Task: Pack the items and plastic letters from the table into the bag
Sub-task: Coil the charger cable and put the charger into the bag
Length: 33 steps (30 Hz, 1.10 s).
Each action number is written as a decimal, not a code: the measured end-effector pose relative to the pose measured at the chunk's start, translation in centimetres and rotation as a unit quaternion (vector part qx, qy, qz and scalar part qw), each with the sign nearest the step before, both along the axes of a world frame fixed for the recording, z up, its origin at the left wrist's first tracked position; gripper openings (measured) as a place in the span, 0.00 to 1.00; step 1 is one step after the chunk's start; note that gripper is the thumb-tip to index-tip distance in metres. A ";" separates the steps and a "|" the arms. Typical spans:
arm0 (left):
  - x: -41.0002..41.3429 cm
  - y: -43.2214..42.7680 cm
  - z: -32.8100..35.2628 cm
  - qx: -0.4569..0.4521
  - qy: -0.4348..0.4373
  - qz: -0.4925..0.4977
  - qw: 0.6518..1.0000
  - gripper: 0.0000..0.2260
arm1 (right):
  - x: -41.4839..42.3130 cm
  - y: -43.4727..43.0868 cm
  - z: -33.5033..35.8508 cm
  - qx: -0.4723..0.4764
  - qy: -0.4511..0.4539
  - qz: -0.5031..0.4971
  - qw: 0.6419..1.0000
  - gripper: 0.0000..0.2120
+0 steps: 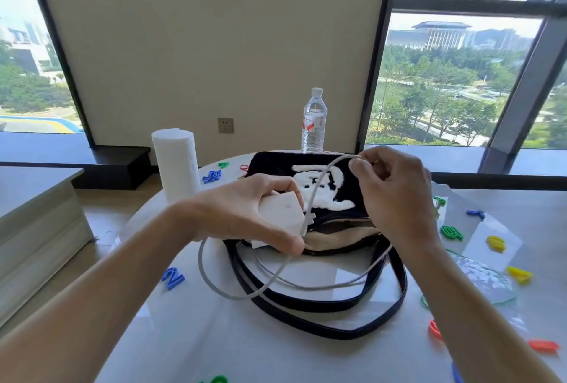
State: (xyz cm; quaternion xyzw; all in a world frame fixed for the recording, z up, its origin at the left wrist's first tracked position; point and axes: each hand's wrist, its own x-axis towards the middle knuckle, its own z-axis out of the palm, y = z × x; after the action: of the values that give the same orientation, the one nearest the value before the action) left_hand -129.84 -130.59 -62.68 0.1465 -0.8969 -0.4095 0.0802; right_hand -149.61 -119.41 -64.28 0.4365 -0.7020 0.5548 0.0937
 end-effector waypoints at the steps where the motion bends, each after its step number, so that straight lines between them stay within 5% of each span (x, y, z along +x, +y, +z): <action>1: -0.1 0.1 0.0 0.000 -0.004 -0.008 1.000 0.19 | -0.2 0.1 0.0 -0.007 0.001 -0.021 1.000 0.08; 9: -1.8 0.5 -1.1 -0.015 0.034 0.041 0.998 0.19 | -0.1 0.1 -0.3 0.037 0.036 -0.045 0.998 0.05; 13: -1.9 0.1 -1.3 0.060 0.125 0.063 0.988 0.28 | -0.7 0.1 -0.6 0.030 0.025 -0.023 0.999 0.06; 22: -1.4 -1.1 -0.2 0.290 0.363 0.120 0.877 0.23 | -2.4 -0.2 -2.8 0.108 -0.053 0.048 0.992 0.06; 28: -2.2 -1.2 -2.1 0.370 0.355 0.118 0.850 0.29 | -0.8 -0.5 -1.7 0.043 -0.133 0.164 0.977 0.09; 33: -3.3 0.0 -3.6 0.410 0.305 0.020 0.859 0.17 | 0.8 -0.5 -0.7 0.041 -0.216 0.307 0.926 0.08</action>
State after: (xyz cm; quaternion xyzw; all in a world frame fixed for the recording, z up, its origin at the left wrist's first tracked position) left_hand -133.18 -130.63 -66.31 0.0516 -0.5756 -0.7625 0.2911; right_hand -148.83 -119.91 -64.96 0.5037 -0.5591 0.6079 -0.2532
